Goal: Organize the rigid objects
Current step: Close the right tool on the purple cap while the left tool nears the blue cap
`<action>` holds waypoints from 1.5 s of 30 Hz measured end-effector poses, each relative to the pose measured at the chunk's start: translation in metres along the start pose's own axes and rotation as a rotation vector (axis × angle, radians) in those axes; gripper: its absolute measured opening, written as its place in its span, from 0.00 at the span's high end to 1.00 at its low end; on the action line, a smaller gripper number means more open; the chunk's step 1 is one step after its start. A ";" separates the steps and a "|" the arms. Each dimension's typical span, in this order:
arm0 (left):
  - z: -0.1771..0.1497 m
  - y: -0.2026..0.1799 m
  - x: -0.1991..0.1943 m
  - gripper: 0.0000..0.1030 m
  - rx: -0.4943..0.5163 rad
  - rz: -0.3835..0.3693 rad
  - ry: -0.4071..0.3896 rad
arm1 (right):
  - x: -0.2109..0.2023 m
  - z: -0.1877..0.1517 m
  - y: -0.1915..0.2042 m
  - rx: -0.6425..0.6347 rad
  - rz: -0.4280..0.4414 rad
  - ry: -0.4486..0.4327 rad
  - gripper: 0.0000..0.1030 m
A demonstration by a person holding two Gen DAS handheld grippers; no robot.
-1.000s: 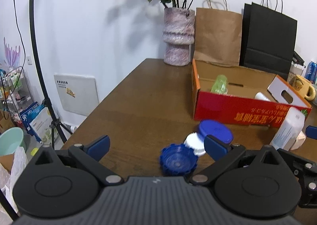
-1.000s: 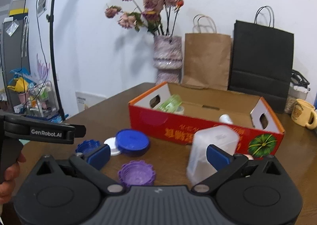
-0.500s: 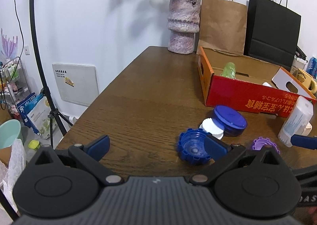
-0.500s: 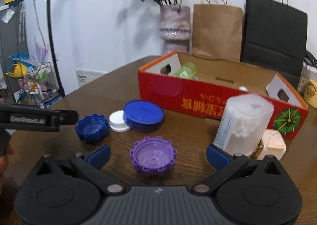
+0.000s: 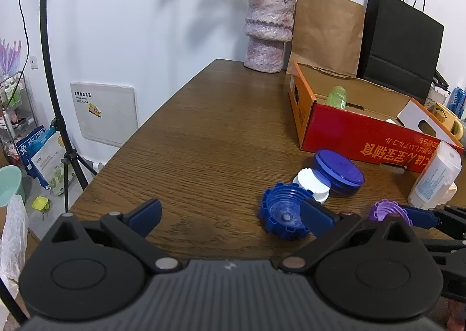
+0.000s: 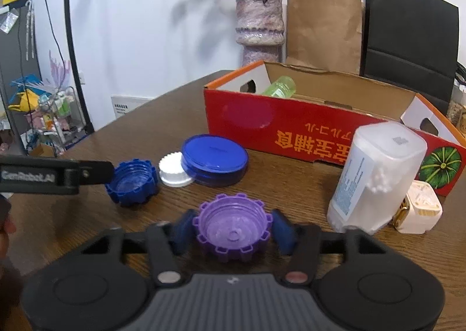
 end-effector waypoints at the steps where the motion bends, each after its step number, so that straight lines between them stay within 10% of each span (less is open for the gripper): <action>1: 0.000 -0.001 0.000 0.00 0.000 -0.001 -0.001 | -0.001 0.000 0.000 0.002 0.007 -0.004 0.48; 37: -0.009 -0.043 0.033 0.00 0.078 0.041 0.068 | -0.026 0.006 -0.026 -0.002 -0.073 -0.118 0.48; 45: -0.010 -0.048 0.028 0.25 0.093 0.032 0.047 | -0.027 0.006 -0.024 -0.006 -0.065 -0.122 0.48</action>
Point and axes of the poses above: each gripper's, at about its wrist camera, not at the fingertips, and x roughly the way its jaws point, y to its left, z to its top, the point moved 7 cm from there along x, roughly the way its jaws point
